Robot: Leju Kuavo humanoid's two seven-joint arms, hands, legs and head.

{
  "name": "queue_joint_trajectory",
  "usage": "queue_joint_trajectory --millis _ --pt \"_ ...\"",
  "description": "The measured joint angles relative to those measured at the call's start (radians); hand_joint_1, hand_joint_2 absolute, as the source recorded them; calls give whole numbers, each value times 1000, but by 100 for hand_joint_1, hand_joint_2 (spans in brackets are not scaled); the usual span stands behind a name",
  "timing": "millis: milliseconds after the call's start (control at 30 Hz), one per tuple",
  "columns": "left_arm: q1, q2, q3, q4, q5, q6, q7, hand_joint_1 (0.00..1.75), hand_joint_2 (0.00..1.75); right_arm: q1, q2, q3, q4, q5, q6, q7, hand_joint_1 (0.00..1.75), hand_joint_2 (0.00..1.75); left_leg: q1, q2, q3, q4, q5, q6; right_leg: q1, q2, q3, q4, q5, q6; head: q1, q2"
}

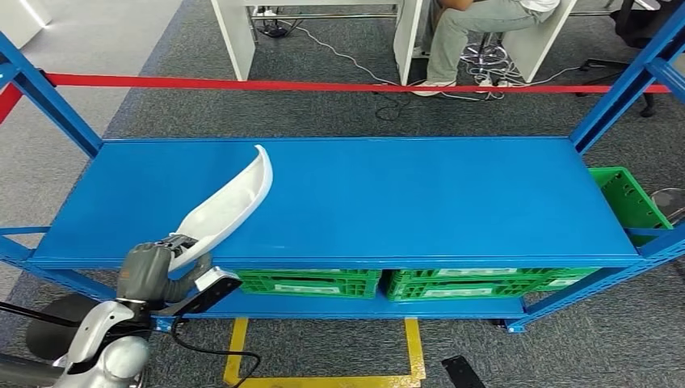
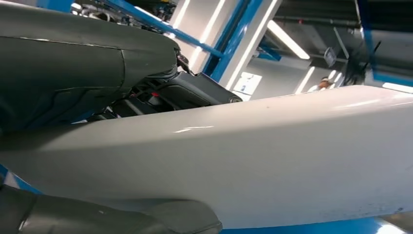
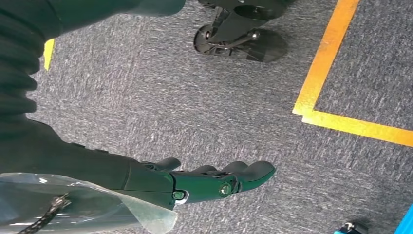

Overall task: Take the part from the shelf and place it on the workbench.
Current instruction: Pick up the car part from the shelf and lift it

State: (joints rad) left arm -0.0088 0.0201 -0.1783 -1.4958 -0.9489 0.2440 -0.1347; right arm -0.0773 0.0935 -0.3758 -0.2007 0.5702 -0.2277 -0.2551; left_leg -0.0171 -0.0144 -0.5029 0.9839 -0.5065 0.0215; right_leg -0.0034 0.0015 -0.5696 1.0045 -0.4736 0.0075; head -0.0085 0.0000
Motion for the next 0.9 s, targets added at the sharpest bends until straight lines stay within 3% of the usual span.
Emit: queue_joint_trajectory --millis 200,467,600,767,900 --pt "104 -16 -41 -140 113 8 -101 175 175 12 0 -25 0 -17 -9 -21 0 175 0 0 -1 0 -1 1 0 0 0 0 -1 0 0 0" --pt "151 -24 -72 -212 133 12 -121 175 175 15 0 -46 0 -22 -21 -32 0 175 -1 0 -1 0 -1 1 -1 0 0 -1 -1 0 0 0" --pt "182 -33 -90 -247 160 70 -158 175 175 18 10 -60 0 -36 -78 -57 0 175 -3 0 -1 1 -2 1 -2 0 0 -1 -1 1 0 0" --pt "208 -50 -136 -266 182 169 -185 175 175 27 14 -89 0 -60 -3 -7 0 175 -7 0 -2 2 -4 6 -7 -1 0 -1 -1 5 0 0" --pt "217 -58 -165 -269 191 215 -205 175 175 36 14 -110 0 -68 47 -6 0 175 -13 0 -3 6 -3 16 -12 0 1 -3 3 16 -1 0"
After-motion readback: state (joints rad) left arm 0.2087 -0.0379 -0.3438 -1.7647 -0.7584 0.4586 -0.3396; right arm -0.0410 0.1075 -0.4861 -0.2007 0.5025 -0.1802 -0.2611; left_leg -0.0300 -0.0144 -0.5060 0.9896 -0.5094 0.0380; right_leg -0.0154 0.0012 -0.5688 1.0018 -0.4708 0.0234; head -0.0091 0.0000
